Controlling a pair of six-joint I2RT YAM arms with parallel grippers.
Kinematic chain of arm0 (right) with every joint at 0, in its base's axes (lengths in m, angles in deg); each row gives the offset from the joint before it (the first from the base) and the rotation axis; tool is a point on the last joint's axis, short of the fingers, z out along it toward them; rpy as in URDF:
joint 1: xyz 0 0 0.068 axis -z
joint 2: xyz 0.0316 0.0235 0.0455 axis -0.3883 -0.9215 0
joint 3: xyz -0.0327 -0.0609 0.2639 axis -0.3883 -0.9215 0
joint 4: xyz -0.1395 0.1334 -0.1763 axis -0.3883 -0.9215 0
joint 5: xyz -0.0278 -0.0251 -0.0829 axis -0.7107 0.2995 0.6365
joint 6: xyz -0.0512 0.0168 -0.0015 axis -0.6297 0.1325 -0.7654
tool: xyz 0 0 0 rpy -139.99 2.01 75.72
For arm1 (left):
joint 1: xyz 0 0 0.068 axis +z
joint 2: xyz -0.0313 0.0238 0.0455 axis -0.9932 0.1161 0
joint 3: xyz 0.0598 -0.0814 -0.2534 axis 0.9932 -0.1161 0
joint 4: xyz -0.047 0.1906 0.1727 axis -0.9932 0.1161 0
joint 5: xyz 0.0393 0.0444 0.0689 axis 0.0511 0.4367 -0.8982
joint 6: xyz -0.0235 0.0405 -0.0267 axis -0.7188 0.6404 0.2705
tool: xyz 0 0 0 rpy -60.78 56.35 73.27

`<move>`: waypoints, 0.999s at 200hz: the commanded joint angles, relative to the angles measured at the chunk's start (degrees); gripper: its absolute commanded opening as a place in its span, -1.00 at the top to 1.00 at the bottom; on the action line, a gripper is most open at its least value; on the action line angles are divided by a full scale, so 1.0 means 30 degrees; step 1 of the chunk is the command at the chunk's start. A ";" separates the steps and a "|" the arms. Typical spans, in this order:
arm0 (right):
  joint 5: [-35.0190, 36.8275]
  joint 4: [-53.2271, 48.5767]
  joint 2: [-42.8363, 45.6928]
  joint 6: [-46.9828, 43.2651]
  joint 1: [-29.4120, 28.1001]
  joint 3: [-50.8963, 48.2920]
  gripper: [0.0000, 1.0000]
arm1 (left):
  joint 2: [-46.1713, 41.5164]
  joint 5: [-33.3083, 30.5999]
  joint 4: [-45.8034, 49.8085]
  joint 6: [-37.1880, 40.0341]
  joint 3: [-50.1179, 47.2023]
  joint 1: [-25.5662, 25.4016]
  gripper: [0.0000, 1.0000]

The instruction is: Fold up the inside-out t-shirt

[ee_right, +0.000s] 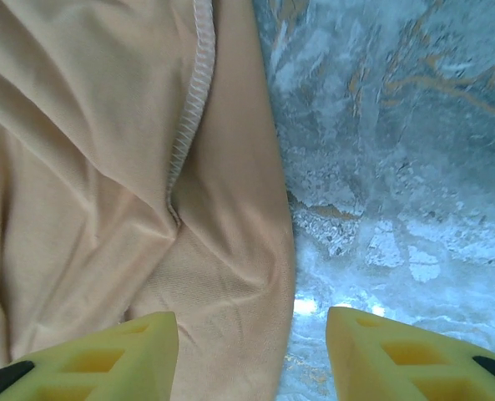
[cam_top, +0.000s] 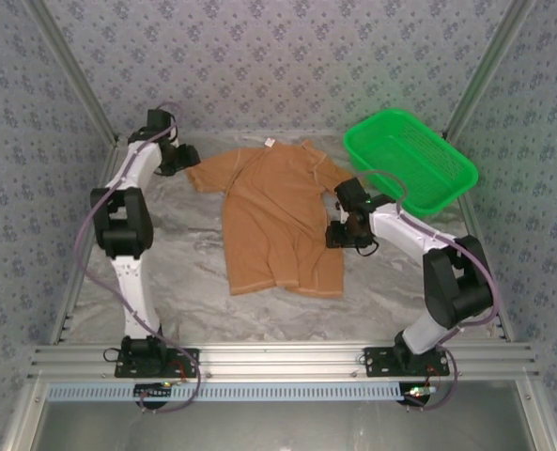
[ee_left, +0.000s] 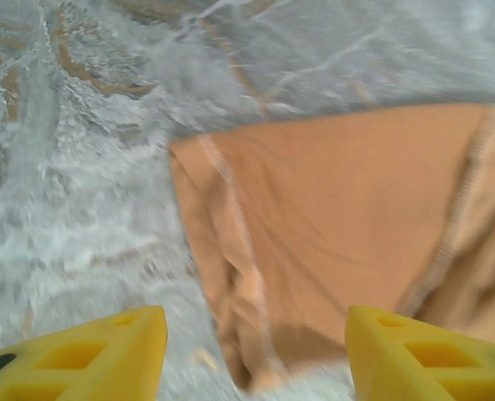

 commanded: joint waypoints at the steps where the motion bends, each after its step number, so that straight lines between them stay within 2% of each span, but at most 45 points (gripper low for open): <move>1: -0.0482 0.0163 -0.1124 -0.0363 0.0044 0.0130 0.01 | -0.3903 0.1808 -0.4016 -0.0995 -0.4881 -0.1100 -0.18; 25: -0.0286 0.0208 -0.1832 -0.0372 0.0130 -0.0089 0.08 | -0.6897 0.2453 -0.6008 -0.0614 -0.9599 -0.2763 -0.18; 40: -0.0361 0.0412 -0.2110 -0.0229 0.0253 -0.0298 0.21 | -0.8040 0.1855 -0.6005 -0.0420 -1.1762 -0.4125 -0.18; 78: -0.0453 0.0688 -0.2433 -0.0007 0.0493 -0.0534 0.47 | -1.0470 -0.1119 -0.4847 -0.1481 -1.7037 -0.7465 -0.17; 97: 0.0198 0.0340 -0.2452 0.0024 0.0611 -0.0555 0.60 | -1.1693 -0.3058 -0.3137 -0.1873 -1.8295 -0.8854 -0.16; 118: 0.1071 -0.0078 -0.2233 0.0111 0.0936 -0.0479 0.65 | -1.2479 -0.4010 -0.1767 -0.2711 -1.9251 -1.0248 -0.17; 134: 0.1239 -0.0049 -0.1572 0.0179 0.0914 -0.0722 0.58 | -1.2904 -0.3786 -0.1750 -0.3406 -2.0123 -1.1028 -0.15; 150: 0.0353 0.0119 -0.0410 0.0658 0.0434 -0.1701 0.33 | -1.2803 -0.2847 -0.2397 -0.3918 -2.0884 -1.1358 -0.12; 171: -0.0334 0.0230 0.0918 0.1545 -0.0520 -0.3139 0.11 | -1.2257 -0.3109 -0.2554 -0.3939 -2.1225 -1.1567 -0.01; 200: -0.0610 0.0871 0.1167 0.2812 -0.2306 -0.4578 0.07 | -1.1949 -0.2803 -0.3524 -0.3994 -2.1817 -1.1623 0.24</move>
